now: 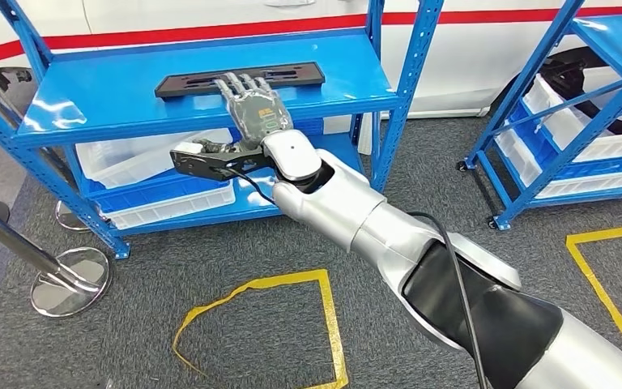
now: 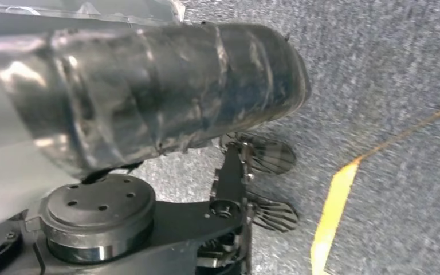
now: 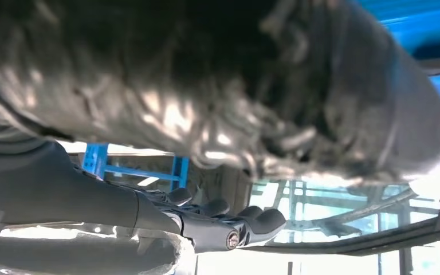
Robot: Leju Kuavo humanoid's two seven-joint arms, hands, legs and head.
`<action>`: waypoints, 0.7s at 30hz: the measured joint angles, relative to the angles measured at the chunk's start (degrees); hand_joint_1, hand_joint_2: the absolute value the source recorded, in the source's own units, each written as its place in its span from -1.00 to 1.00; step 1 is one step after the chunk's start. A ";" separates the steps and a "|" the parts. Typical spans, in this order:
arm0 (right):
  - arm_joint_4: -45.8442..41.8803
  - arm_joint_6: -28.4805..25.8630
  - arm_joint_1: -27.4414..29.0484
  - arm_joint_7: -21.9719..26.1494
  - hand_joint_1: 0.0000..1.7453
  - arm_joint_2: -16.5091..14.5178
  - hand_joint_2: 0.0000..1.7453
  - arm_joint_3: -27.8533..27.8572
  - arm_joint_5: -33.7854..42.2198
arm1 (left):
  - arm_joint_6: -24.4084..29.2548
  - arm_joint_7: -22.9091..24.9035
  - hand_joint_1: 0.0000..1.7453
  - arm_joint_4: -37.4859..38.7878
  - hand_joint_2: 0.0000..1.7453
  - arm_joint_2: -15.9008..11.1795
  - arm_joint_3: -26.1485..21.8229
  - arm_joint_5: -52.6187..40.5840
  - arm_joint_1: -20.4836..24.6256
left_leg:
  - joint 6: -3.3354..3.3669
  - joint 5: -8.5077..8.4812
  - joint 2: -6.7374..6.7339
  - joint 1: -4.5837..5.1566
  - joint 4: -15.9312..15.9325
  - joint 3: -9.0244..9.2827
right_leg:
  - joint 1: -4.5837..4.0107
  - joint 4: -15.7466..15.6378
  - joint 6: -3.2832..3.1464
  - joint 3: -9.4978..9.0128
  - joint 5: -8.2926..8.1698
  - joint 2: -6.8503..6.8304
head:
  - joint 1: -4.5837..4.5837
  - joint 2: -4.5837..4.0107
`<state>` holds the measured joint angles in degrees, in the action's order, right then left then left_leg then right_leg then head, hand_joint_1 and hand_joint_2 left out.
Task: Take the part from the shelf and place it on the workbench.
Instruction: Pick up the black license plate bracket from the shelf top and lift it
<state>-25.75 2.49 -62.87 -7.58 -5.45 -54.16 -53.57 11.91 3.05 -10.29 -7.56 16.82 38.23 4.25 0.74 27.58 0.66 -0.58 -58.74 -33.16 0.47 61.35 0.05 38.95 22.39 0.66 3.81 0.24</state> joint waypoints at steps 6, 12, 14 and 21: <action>-0.02 0.44 0.10 0.00 -1.00 0.25 -1.00 0.00 -0.51 | 0.66 0.09 -1.00 0.02 -1.00 -0.01 0.07 -0.01 0.02 | -1.55 2.80 -0.25 -0.19 -3.81 -1.90 | 0.09 -1.87 -1.80 -1.47 0.97 0.21 | -0.14 0.00; 0.02 0.52 1.12 0.02 -1.00 0.27 -1.00 0.00 -0.74 | 0.68 0.12 -1.00 0.02 -1.00 -0.04 0.09 -0.05 -0.24 | -1.79 0.96 -0.36 -0.21 -11.81 -8.79 | -0.15 -1.88 -2.29 -3.47 2.52 0.25 | -0.22 0.00; 0.02 0.52 1.02 0.02 -1.00 0.28 -1.00 0.00 -0.76 | 0.69 0.12 -1.00 0.03 -1.00 -0.11 0.09 -0.05 -0.21 | -1.38 -3.47 -0.40 -0.02 -4.48 -5.97 | -0.23 -1.87 -1.99 -4.45 3.28 0.29 | -0.22 0.00; -0.01 0.86 0.63 0.03 -1.00 0.32 -1.00 -0.01 -0.80 | 0.68 0.16 -1.00 0.07 -1.00 -0.13 0.11 0.00 -0.16 | 0.49 -3.48 -0.36 -0.04 1.12 -2.70 | -0.46 0.90 -0.13 -3.42 5.53 0.06 | -0.05 0.00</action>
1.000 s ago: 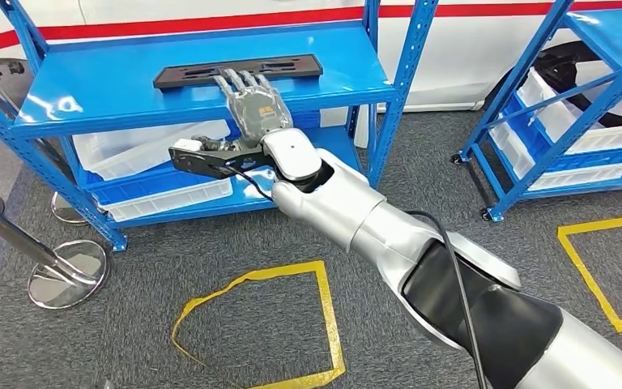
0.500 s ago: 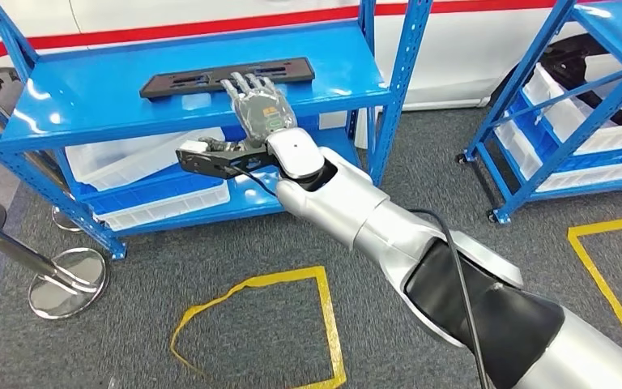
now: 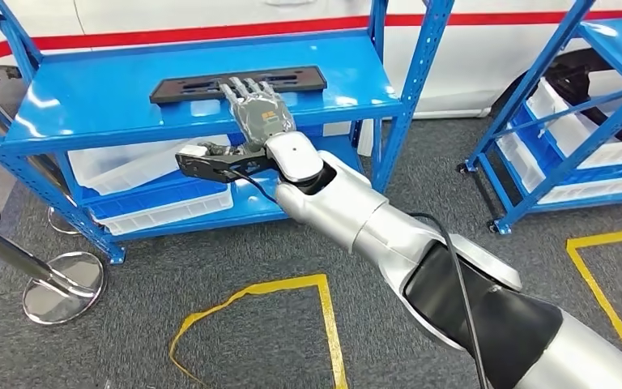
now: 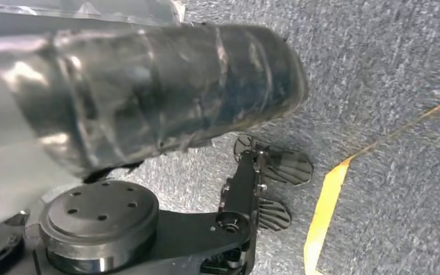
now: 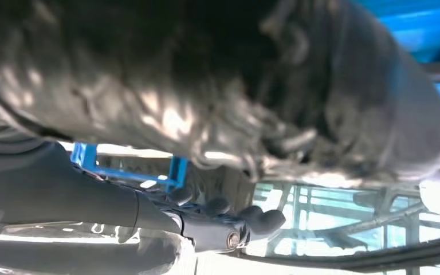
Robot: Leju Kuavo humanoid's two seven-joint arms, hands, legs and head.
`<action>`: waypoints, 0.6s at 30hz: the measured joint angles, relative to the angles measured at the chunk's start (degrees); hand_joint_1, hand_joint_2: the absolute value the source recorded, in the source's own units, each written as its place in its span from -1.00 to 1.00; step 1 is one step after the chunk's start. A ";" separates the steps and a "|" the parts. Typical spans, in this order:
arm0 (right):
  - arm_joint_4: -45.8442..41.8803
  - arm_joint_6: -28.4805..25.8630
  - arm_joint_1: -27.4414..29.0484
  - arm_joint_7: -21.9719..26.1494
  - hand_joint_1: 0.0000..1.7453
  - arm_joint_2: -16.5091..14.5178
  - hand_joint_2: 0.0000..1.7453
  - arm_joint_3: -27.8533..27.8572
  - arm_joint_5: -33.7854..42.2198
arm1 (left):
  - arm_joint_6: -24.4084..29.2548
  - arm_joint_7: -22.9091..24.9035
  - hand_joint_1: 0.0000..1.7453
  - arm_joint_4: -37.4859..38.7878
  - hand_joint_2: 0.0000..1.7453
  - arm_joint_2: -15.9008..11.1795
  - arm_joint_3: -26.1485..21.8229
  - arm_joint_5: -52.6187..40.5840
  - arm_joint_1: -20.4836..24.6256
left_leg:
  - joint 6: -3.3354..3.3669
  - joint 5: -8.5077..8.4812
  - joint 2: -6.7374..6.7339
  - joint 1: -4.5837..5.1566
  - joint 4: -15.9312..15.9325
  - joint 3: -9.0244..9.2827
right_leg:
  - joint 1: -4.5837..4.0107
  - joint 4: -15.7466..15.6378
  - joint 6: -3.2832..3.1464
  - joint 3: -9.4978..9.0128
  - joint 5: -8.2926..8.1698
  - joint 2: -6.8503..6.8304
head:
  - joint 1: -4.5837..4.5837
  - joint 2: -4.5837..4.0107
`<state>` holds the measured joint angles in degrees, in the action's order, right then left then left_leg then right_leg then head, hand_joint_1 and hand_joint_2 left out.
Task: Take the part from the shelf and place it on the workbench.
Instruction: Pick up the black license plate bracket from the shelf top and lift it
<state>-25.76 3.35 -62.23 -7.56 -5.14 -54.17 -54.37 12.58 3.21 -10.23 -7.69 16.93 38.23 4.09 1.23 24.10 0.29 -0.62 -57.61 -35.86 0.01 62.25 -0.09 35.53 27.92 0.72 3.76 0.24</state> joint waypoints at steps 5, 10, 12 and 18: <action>0.16 1.38 0.51 0.51 -1.00 -0.04 -1.00 -0.03 0.00 | -0.05 -0.06 -1.00 0.00 -1.00 0.06 0.01 0.03 0.08 | 0.73 1.06 0.11 -0.01 0.02 1.34 | 0.27 12.41 0.36 7.94 2.43 -0.16 | 0.09 0.00; 0.22 2.20 0.18 1.07 -1.00 -0.83 -1.00 -0.11 -0.57 | -0.04 -0.16 -1.00 0.00 -1.00 0.39 0.01 0.04 0.11 | -0.30 2.72 0.44 0.18 -0.88 2.11 | 0.10 -1.80 -0.40 2.42 -5.19 -0.06 | 0.02 0.00; 0.27 2.57 0.11 1.10 -1.00 -1.41 -1.00 -0.21 -1.17 | 0.03 -0.03 -1.00 0.00 -1.00 0.40 0.02 0.01 0.12 | -0.83 2.83 0.45 0.14 -0.73 2.04 | -0.06 -2.63 -0.77 2.05 -4.64 0.04 | 0.04 0.00; 0.38 2.86 -0.58 1.02 -1.00 -4.34 -1.00 -0.39 -2.08 | 0.11 0.21 -1.00 0.00 -1.00 0.41 0.10 -0.11 0.17 | -2.12 8.37 0.08 -0.06 -13.08 -4.34 | 0.24 -3.64 -2.19 0.65 -4.18 0.03 | -0.15 0.00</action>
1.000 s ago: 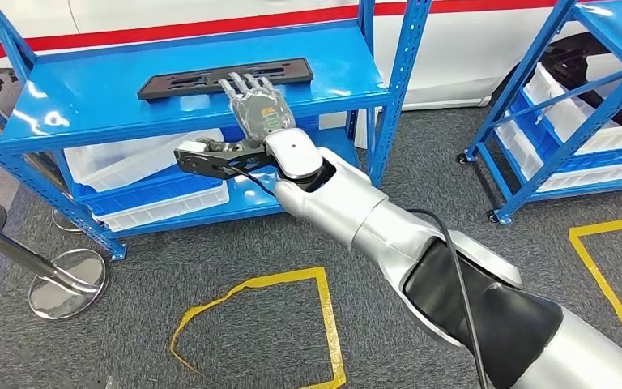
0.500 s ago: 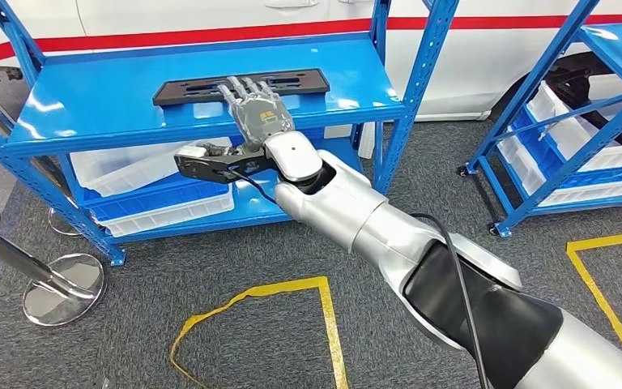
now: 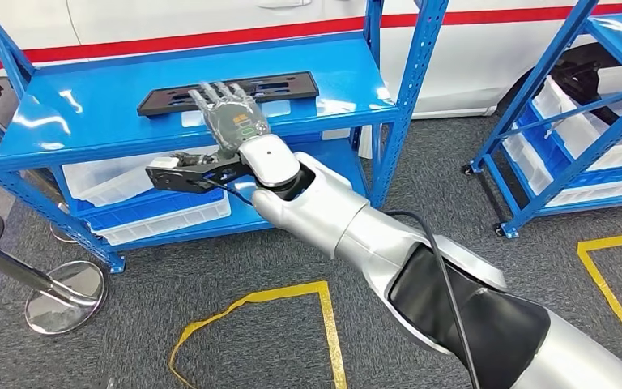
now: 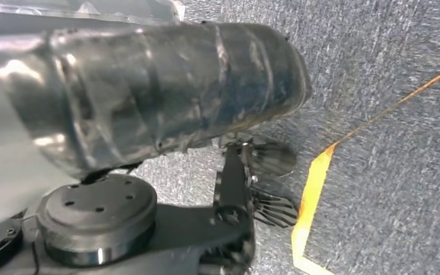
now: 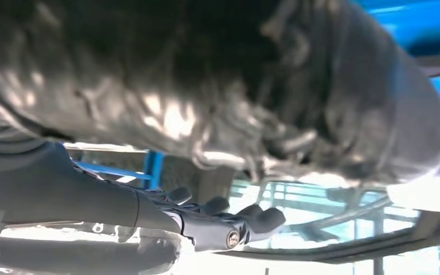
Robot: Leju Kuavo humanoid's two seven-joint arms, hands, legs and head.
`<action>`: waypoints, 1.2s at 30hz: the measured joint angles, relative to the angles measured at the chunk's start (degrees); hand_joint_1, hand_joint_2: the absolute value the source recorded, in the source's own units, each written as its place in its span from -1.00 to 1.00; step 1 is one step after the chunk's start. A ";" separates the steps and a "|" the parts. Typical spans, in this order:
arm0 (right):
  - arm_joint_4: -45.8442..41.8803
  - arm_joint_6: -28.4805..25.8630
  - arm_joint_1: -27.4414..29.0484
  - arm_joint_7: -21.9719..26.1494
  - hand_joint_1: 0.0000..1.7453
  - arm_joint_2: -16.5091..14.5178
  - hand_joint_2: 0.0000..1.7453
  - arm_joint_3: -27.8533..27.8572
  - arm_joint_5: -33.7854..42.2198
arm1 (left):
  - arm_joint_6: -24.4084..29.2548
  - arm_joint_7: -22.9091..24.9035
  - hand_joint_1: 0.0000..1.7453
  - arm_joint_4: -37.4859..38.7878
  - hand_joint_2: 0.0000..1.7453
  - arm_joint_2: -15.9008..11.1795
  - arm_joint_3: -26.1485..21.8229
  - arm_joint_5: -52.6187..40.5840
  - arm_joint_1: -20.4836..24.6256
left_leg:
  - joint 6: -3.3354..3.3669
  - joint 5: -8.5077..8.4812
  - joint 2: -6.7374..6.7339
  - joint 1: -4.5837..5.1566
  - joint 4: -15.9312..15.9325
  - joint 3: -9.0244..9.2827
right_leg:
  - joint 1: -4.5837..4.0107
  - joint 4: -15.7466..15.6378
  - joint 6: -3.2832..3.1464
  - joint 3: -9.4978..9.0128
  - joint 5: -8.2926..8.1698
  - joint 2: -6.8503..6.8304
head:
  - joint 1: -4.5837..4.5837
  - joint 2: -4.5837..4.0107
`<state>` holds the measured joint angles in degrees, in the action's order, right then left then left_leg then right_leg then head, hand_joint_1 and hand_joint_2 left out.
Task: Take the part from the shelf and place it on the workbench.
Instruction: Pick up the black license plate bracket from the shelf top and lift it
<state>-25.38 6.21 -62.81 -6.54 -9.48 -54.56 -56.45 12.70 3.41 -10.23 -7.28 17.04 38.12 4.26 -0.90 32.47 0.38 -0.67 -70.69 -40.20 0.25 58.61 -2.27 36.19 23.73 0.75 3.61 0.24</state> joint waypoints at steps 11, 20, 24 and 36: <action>0.23 0.66 -0.79 1.95 -1.00 -3.05 -1.00 -0.26 0.85 | -0.51 -1.12 -1.00 0.02 -1.00 0.08 0.40 0.12 -0.04 | 1.46 -8.14 -0.04 0.23 12.79 4.16 | -0.38 0.75 1.73 -1.61 2.56 0.09 | -0.10 0.00; 0.72 -0.30 -0.72 2.51 -1.00 -3.74 -1.00 -1.19 0.69 | 0.31 0.13 -1.00 0.04 -1.00 0.27 0.44 0.32 -0.19 | 2.49 -6.59 1.59 -0.07 13.07 6.40 | -0.27 8.83 1.79 5.23 1.26 -0.10 | 0.16 0.00; 0.86 -0.62 -1.07 2.58 -1.00 -3.85 -1.00 -1.33 0.80 | -0.04 -0.17 -1.00 0.05 -1.00 0.29 0.51 0.32 -0.18 | 1.51 -5.74 2.18 0.22 12.69 6.48 | -0.68 0.76 0.94 1.43 -0.96 0.26 | 0.13 0.00; 1.52 -0.64 -0.69 2.25 -1.00 -4.13 -1.00 -1.47 0.72 | 0.03 -0.68 -1.00 0.07 -1.00 0.29 0.81 0.48 -0.20 | -0.46 -7.87 -0.17 -0.21 7.69 1.50 | -0.27 0.00 -0.04 -1.46 1.14 0.06 | -0.16 0.00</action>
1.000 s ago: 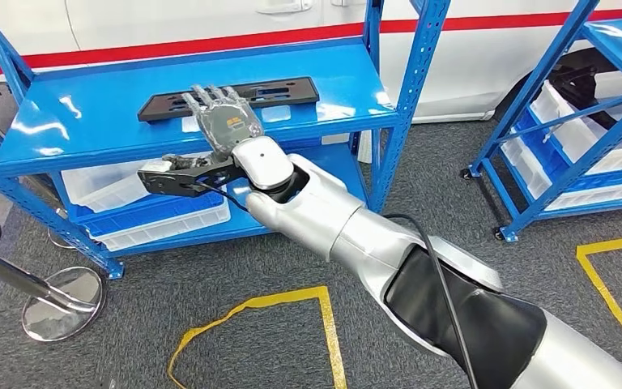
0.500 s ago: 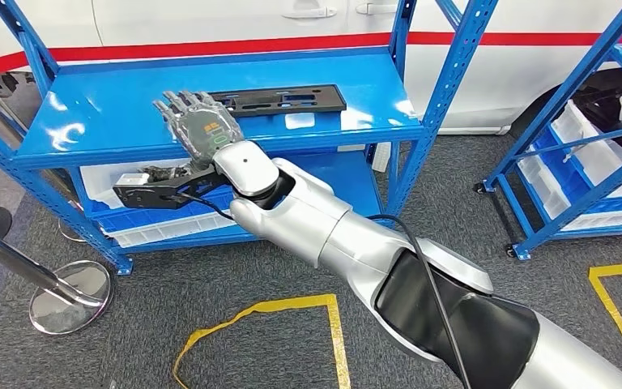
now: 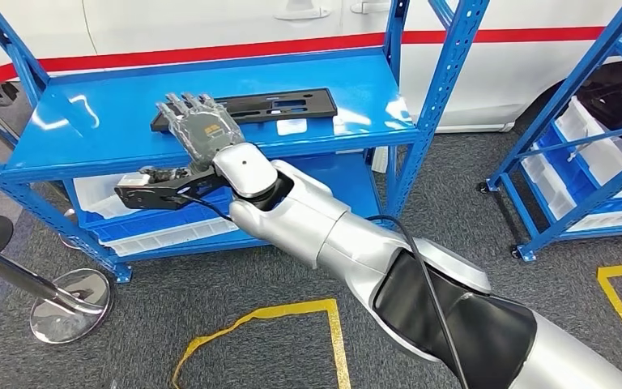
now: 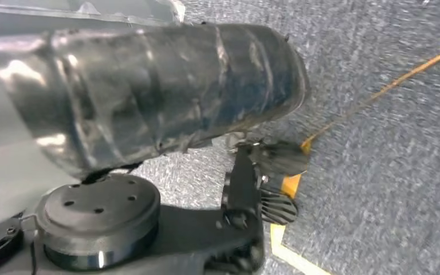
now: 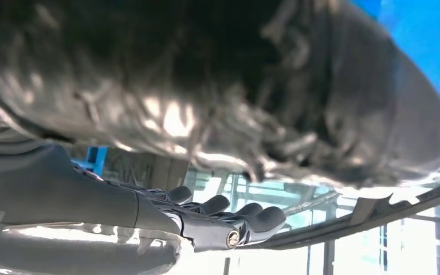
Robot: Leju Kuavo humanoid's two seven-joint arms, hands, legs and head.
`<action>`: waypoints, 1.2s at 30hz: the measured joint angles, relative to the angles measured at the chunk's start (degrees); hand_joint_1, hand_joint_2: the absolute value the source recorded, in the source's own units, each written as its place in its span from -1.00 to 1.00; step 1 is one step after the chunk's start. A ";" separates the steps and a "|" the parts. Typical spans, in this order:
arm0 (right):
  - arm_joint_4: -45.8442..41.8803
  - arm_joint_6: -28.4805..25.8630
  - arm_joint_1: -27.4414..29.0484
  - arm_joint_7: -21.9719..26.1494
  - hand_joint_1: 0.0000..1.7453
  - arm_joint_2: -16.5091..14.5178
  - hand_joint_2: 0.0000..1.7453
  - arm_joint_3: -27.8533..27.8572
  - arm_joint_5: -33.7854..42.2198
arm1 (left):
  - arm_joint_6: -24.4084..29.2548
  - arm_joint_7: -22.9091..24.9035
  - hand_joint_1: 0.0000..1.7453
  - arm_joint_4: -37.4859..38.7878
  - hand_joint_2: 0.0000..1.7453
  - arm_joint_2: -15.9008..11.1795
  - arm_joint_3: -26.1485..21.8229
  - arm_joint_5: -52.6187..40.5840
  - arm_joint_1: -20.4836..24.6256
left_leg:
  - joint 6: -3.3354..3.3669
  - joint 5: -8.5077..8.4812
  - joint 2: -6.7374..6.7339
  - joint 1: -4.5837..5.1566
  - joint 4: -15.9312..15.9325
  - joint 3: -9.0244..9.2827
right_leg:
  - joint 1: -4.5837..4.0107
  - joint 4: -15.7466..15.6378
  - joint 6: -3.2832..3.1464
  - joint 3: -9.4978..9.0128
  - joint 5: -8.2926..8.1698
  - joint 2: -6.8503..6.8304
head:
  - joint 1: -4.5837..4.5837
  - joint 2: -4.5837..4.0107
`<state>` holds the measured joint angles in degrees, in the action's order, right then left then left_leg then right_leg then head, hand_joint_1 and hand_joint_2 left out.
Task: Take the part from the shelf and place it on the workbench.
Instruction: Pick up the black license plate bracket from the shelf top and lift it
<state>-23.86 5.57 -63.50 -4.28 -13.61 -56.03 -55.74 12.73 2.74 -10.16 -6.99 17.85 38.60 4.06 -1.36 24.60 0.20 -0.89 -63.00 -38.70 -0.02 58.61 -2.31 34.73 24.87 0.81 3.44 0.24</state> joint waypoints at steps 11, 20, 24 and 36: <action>0.36 -0.51 0.38 -1.58 -1.00 0.38 -1.00 -0.18 -1.00 | 0.11 0.15 -1.00 0.02 -1.00 -0.07 0.05 0.28 0.02 | 3.17 0.49 -0.01 0.06 5.66 4.19 | 0.17 16.35 2.51 8.95 6.39 -0.26 | 0.13 0.00; 1.73 2.31 0.48 -4.62 -1.00 2.64 -1.00 -0.32 -0.74 | 0.73 0.58 -1.00 0.02 -1.00 -0.03 0.05 0.80 -0.03 | 1.40 2.99 0.51 0.15 4.64 5.29 | 0.19 1.04 1.25 3.04 -1.67 -0.09 | 0.00 0.00; 2.22 2.74 0.50 -5.11 -1.00 4.20 -1.00 -0.32 -0.64 | 1.45 1.60 -1.00 0.03 -1.00 -0.04 0.05 1.19 -0.08 | 0.48 7.03 0.13 0.00 -3.61 1.35 | 0.50 0.21 0.12 2.06 -1.48 -0.03 | -0.31 0.00; 2.70 3.74 0.72 -5.62 -1.00 5.80 1.00 -0.32 -0.61 | 1.61 1.60 -1.00 0.08 -1.00 -0.10 0.05 1.65 -0.08 | 1.80 -0.14 0.08 0.16 5.05 2.64 | 0.11 0.83 1.82 0.33 1.11 0.00 | -0.22 0.00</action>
<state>-21.16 9.31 -62.77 -9.91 -7.81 -56.35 -56.35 14.34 4.34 -10.08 -7.10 17.90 40.25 3.98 0.44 24.46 0.29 -0.73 -57.95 -36.06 0.09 59.44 -0.49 35.05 25.98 0.81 3.22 0.24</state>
